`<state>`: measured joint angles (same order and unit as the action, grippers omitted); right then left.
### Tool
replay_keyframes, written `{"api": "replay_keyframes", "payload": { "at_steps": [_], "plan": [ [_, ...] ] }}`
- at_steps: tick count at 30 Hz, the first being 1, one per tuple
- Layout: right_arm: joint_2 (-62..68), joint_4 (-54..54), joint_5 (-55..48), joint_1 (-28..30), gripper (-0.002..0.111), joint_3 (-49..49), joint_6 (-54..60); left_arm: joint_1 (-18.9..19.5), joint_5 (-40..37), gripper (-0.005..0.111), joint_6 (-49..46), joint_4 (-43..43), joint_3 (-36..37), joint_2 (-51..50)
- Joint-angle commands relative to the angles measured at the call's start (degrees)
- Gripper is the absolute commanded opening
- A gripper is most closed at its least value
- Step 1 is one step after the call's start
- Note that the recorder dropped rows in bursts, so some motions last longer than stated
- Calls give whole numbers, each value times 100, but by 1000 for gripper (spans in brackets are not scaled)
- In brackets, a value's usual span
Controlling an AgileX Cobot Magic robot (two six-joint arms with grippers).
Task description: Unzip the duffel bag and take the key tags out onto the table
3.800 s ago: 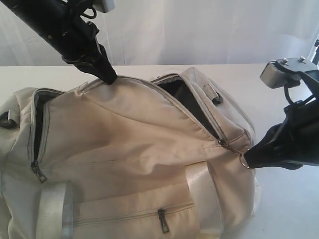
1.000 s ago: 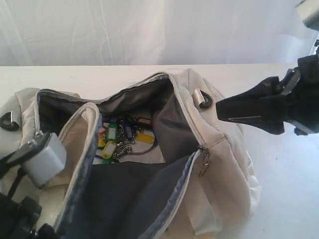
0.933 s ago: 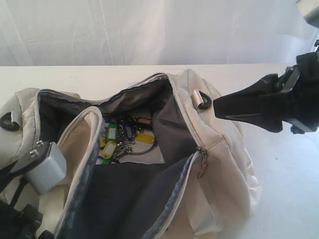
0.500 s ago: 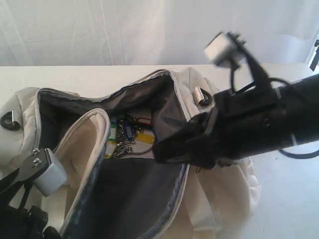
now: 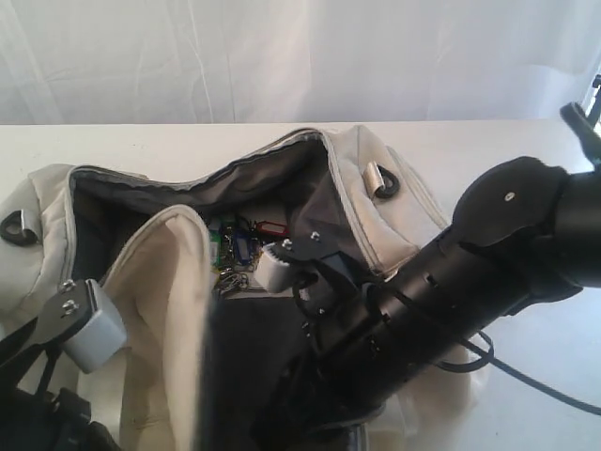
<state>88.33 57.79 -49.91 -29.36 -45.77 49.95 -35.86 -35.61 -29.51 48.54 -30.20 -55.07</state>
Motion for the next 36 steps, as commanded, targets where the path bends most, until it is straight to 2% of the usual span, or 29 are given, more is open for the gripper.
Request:
{"api": "replay_keyframes", "payload": {
  "at_steps": [1,3,6,9,11,13,15,16,18,22,25,28,30,31,33,36],
  "plan": [
    [168,-641,4,-19,17,-43,-456,-20,-100,51,-44,-29,-168,42],
    [168,-870,-6,-19,17,-43,-623,-20,-32,57,-44,-264,-372,42],
    [168,-1007,-9,-19,17,-43,-686,-20,348,58,40,-847,-764,42],
    [168,-1006,-9,-19,17,-32,-686,-7,1185,58,745,-2157,-1117,42],
    [168,-1006,-9,-19,17,-32,-686,178,1738,58,1866,-3395,-1332,2],
    [168,-1006,-9,-19,17,-32,-686,513,1500,56,2748,-4390,-1697,-155],
    [168,-1006,-9,-19,17,-32,-686,799,878,57,2719,-4854,-2102,-474],
    [168,-1006,-9,-19,17,-32,-686,1014,353,57,1913,-4854,-2514,-857],
    [168,-1006,11,-19,17,-33,-686,1124,-110,57,862,-4702,-3034,-1389],
    [168,-1006,-11,-19,17,-33,-686,1124,-504,57,-360,-3842,-3791,-2400],
    [168,-1006,-104,-19,17,-33,-686,1124,-939,57,-1492,-2819,-3854,-2752],
    [168,-1006,-92,-19,17,-33,-686,1124,-1103,56,-1750,-2669,-3854,-2895],
    [168,-1006,-69,-19,17,-33,-686,1124,-1231,42,-1678,-2712,-3854,-2896],
    [168,-1006,-69,-19,17,-33,-686,1124,-1449,25,-1678,-2712,-3854,-2896],
    [168,-1006,-69,-19,17,-33,-686,1124,-1765,3,-1677,-2782,-3854,-2896],
    [168,-1006,-69,-19,17,-33,-686,1124,-2276,0,-1392,-2975,-3854,-2885]
  ]
}}
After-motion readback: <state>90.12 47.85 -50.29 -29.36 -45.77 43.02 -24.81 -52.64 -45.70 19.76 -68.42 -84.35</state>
